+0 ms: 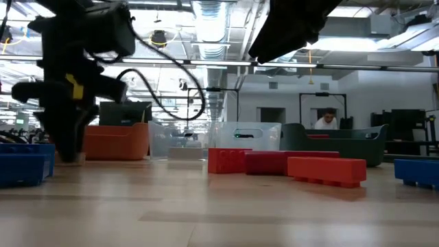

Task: Sort blocks
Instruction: Put the brown block into the left transparent bin

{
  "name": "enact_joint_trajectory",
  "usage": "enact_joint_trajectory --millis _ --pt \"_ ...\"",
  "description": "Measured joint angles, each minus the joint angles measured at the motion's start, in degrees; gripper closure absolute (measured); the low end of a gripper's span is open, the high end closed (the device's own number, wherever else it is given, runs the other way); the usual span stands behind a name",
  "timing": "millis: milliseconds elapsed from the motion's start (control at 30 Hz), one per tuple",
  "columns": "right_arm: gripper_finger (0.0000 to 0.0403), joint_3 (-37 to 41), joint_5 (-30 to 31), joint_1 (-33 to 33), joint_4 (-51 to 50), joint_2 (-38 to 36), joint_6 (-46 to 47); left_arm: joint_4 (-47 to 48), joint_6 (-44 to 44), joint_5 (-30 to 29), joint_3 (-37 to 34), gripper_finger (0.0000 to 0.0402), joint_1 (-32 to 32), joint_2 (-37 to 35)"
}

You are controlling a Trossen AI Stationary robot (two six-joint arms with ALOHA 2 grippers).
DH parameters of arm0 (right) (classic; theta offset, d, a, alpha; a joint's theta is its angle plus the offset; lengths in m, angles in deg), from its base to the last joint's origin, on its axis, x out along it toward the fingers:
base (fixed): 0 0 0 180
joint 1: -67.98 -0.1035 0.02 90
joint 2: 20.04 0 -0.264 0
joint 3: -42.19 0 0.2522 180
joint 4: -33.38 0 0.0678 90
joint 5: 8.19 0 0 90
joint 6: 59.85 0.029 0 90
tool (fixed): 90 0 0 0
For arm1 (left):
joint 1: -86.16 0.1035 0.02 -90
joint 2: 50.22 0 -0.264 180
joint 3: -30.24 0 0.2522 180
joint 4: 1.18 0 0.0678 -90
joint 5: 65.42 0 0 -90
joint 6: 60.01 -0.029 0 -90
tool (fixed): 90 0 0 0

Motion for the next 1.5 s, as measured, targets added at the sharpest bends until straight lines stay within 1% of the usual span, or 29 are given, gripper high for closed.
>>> enact_joint_trajectory --millis 133,200,300,367,433,567,667,733,833,933,1000,1067,1200,1367,1500 --pt "0.0159 0.0 0.0 0.0 0.0 0.0 0.0 -0.3 -3.1 -0.4 4.8 0.0316 0.0 0.0" --pt "0.0159 0.0 0.0 0.0 0.0 0.0 0.0 -1.5 -5.9 -1.9 7.8 0.0316 0.4 0.0" --pt "0.0159 0.0 0.0 0.2 0.7 0.0 -0.1 -4.6 -12.2 -5.7 12.1 0.0316 2.4 0.0" --pt "0.0159 0.0 0.3 0.5 1.9 0.0 -0.4 -6.8 -16.7 -7.1 14.5 0.0312 4.6 0.0" --pt "0.0159 0.0 1.3 0.5 2.5 0.0 -0.4 -9.1 -20.5 -7.2 16.6 0.0309 7.2 0.0" --pt "0.0159 0.0 1.9 0.2 2.5 0.0 -0.4 -10.1 -28.0 -7.1 19.4 0.0307 13.5 -0.1" --pt "0.0159 0.0 3.3 -0.6 2.5 0.0 -0.5 -13.0 -32.3 -4.4 19.5 0.0306 19.2 0.3" --pt "0.0159 0.0 4.3 -1.0 2.5 0.0 -0.6 -15.5 -34.5 -1.6 19.5 0.0305 22.7 2.1" --pt "0.0159 0.0 5.2 -1.3 3.3 0.0 -1.8 -16.4 -38.2 -0.5 20.0 0.0305 26.5 6.8" --pt "0.0159 0.0 5.9 -0.9 3.3 0.0 -2.0 -15.1 -41.7 -0.2 23.6 0.0304 28.7 13.2" --pt "0.0159 0.0 5.9 -0.6 3.0 0.0 -2.0 -12.6 -43.7 0.4 26.5 0.0304 29.7 16.8" --pt "0.0159 0.0 6.0 -0.6 3.0 0.0 -1.9 -10.9 -44.9 2.1 28.7 0.0304 30.3 19.5" --pt "0.0159 0.0 6.1 -1.3 2.9 0.0 -2.0 -9.1 -44.5 2.9 30.7 0.0290 30.3 22.6" --pt "0.0159 0.0 6.1 -1.2 2.5 0.0 -2.0 -8.1 -44.4 2.9 30.7 0.0244 29.9 21.3" --pt "0.0159 0.0 6.1 -1.2 2.4 0.0 -2.0 -4.1 -44.1 2.9 30.7 0.0224 29.0 16.1"
